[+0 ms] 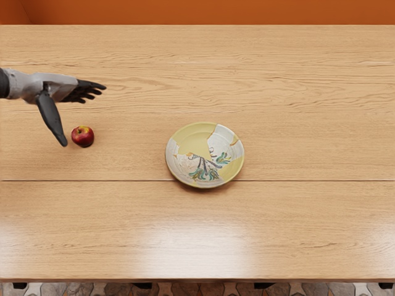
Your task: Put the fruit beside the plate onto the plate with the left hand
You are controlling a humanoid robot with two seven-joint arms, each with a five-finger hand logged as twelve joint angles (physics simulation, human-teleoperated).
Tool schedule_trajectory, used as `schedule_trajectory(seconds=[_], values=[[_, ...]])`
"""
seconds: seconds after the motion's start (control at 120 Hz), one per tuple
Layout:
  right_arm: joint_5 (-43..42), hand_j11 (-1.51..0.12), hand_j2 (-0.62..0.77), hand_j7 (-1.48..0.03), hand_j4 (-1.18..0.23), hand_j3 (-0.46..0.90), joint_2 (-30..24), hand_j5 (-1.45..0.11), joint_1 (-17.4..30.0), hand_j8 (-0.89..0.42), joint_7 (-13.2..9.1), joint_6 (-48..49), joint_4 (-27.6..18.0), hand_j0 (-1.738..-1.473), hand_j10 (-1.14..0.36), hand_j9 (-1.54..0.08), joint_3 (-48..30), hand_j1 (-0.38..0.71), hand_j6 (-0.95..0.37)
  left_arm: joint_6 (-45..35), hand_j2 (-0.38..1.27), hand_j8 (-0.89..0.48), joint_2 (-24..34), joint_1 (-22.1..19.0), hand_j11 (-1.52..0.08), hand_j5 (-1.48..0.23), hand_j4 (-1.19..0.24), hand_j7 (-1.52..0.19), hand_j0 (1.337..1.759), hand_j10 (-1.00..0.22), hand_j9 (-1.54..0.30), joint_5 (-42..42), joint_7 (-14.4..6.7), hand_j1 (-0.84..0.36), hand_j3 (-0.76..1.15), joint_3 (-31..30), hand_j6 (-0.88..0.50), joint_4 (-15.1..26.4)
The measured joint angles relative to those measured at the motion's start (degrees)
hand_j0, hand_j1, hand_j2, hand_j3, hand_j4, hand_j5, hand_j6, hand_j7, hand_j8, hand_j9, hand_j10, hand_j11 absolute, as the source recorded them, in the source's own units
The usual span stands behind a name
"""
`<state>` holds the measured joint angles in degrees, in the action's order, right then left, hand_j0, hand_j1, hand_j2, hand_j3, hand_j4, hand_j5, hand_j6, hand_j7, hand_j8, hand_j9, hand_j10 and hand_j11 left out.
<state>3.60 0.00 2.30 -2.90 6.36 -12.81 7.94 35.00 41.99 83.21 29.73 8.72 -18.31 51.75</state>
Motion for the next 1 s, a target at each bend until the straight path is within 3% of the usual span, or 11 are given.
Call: schedule_trajectory(seconds=[0.175,0.342,0.45,0.533,0.575,0.625,0.758,1.0], values=[[0.0,-0.02,0.00,-0.02,-0.01,0.00,0.0,-0.02,0.6,-0.01,0.0,0.0,-0.2,-1.658,-0.01,-0.02,0.0,-0.33,-0.01,0.0,0.00,0.00,-0.1,0.4,0.00,0.00,0.00,0.00,1.658,0.00,0.00,1.3,-0.3,0.35,0.00,0.0,0.00,0.0],[0.0,-0.02,0.00,-0.02,-0.01,0.00,0.0,-0.02,0.7,-0.01,0.0,0.0,-0.2,-1.658,-0.01,-0.02,0.0,-0.33,-0.01,0.0,0.00,0.00,-0.3,6.3,0.00,0.00,0.00,0.00,1.658,0.00,0.00,1.9,-10.2,0.35,0.00,0.7,0.00,0.1],[0.0,-0.02,0.00,-0.02,-0.01,0.00,0.0,-0.02,0.8,-0.01,0.0,0.0,-0.2,-1.658,-0.01,-0.02,0.0,-0.33,-0.01,0.0,0.00,0.00,-0.4,5.0,0.00,0.00,0.00,0.00,1.658,0.00,0.00,1.6,-22.0,0.35,0.00,2.6,0.00,0.1],[0.0,-0.02,0.00,-0.02,-0.01,0.00,0.0,-0.02,0.8,-0.01,0.0,0.0,-0.2,-1.658,-0.01,-0.02,0.0,-0.33,-0.01,0.0,0.00,0.00,-2.0,2.5,0.00,0.00,0.00,0.00,1.658,0.00,0.00,1.5,-33.1,0.35,0.00,6.7,0.00,1.6],[0.0,-0.02,0.00,-0.02,-0.01,0.00,0.0,-0.02,0.8,-0.01,0.0,0.0,-0.2,-1.658,-0.01,-0.02,0.0,-0.33,-0.01,0.0,0.00,0.00,-2.5,3.0,0.00,0.00,0.00,0.00,1.658,0.00,0.00,1.7,-36.6,0.35,0.00,8.0,0.00,3.4],[0.0,-0.02,0.00,-0.02,-0.01,0.00,0.0,-0.02,0.8,-0.01,0.0,0.0,-0.2,-1.658,-0.01,-0.02,0.0,-0.33,-0.01,0.0,0.00,0.00,-3.0,3.5,0.00,0.00,0.00,0.00,1.658,0.00,0.00,2.0,-39.3,0.35,0.00,9.0,0.00,4.9],[0.0,-0.02,0.00,-0.02,-0.01,0.00,0.0,-0.02,0.8,-0.01,0.0,0.0,-0.2,-1.658,-0.01,-0.02,-0.1,-0.33,-0.01,0.0,0.00,0.00,-6.4,2.7,0.00,0.00,0.00,0.00,1.658,0.00,0.00,5.5,-42.5,0.35,0.00,10.2,0.00,6.7],[0.0,-0.02,0.00,-0.02,-0.01,0.00,0.0,-0.02,0.8,-0.01,0.0,0.0,-0.1,-1.658,-0.01,-0.02,-0.1,-0.33,-0.01,-0.4,0.00,0.00,-8.5,2.6,0.00,0.00,0.00,0.00,1.658,0.00,0.00,10.2,-43.6,0.35,0.00,11.0,0.00,7.9]])
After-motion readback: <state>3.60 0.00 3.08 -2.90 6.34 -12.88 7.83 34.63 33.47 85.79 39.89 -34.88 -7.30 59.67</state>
